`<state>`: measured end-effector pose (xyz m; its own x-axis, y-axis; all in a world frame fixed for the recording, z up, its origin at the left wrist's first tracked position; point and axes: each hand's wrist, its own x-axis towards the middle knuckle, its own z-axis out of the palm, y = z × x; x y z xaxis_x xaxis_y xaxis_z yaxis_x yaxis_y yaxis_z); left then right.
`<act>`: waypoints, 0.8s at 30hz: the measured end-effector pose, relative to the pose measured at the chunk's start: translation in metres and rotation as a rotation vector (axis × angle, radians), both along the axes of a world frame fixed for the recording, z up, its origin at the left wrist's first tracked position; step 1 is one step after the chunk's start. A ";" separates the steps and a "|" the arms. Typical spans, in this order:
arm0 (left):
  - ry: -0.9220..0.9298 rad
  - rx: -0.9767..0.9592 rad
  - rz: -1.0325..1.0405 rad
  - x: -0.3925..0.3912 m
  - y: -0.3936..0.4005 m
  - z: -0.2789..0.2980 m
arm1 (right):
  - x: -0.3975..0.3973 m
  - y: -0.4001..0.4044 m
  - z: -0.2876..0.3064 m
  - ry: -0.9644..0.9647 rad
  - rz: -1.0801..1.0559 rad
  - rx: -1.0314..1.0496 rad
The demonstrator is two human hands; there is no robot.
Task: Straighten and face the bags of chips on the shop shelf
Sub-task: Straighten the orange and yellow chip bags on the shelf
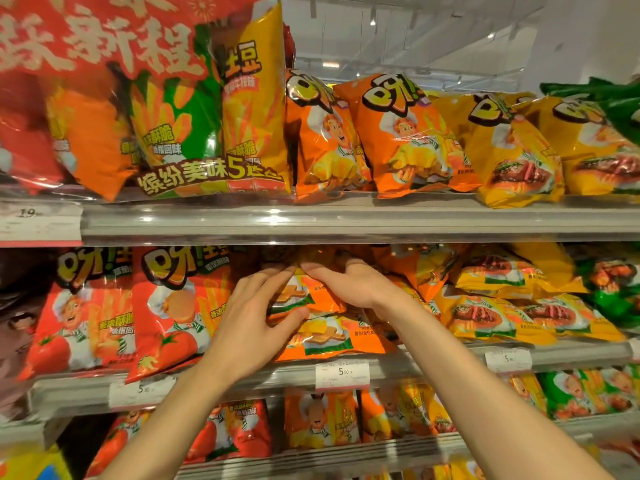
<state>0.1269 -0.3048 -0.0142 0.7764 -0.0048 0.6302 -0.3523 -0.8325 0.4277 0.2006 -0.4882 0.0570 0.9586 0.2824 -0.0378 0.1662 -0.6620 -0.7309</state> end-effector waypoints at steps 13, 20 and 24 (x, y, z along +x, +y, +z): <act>0.513 -0.819 -0.060 0.002 0.008 0.022 | -0.039 -0.042 -0.023 0.041 0.086 0.395; 0.437 -0.875 -0.064 -0.010 -0.004 0.022 | -0.054 -0.045 -0.024 -0.032 0.152 0.243; 0.348 -0.795 -0.026 -0.033 0.010 0.027 | -0.052 -0.043 -0.018 -0.137 0.060 0.186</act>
